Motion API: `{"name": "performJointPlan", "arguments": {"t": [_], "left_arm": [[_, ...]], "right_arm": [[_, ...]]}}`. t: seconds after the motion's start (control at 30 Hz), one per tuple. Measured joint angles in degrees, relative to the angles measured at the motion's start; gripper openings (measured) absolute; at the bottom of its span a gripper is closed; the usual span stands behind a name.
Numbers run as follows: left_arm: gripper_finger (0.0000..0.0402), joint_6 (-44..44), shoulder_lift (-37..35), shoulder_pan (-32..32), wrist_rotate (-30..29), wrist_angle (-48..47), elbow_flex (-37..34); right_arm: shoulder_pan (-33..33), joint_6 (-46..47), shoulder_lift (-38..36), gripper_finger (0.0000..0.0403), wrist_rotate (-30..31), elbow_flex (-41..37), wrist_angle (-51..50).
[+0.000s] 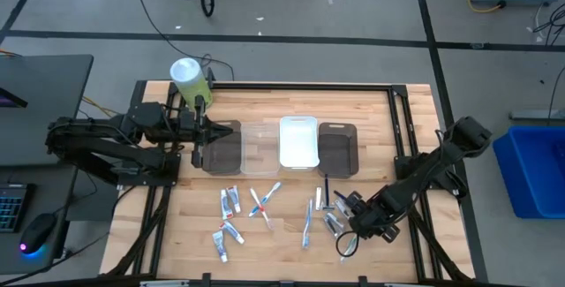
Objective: Pick & Place Travel size toiletries
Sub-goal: Put the green toothbrush into the transparent bin
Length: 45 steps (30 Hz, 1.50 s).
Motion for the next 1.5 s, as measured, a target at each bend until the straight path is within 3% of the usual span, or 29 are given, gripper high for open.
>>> {"name": "performJointPlan", "arguments": {"t": [0.4,0.9,1.5], "left_arm": [[0.0006,-0.42,0.0,0.0,1.13,0.0,0.0],[0.0022,-0.53,0.0,0.0,1.06,0.0,0.0],[0.0022,-0.46,0.0,0.02,1.04,0.0,0.0]], "right_arm": [[1.46,-0.89,4.15,0.0205,2.09,0.17,0.89],[1.97,-0.93,3.06,0.0098,0.09,-0.1,1.17],[1.95,1.37,2.93,0.009,-6.46,0.72,0.65]]}}
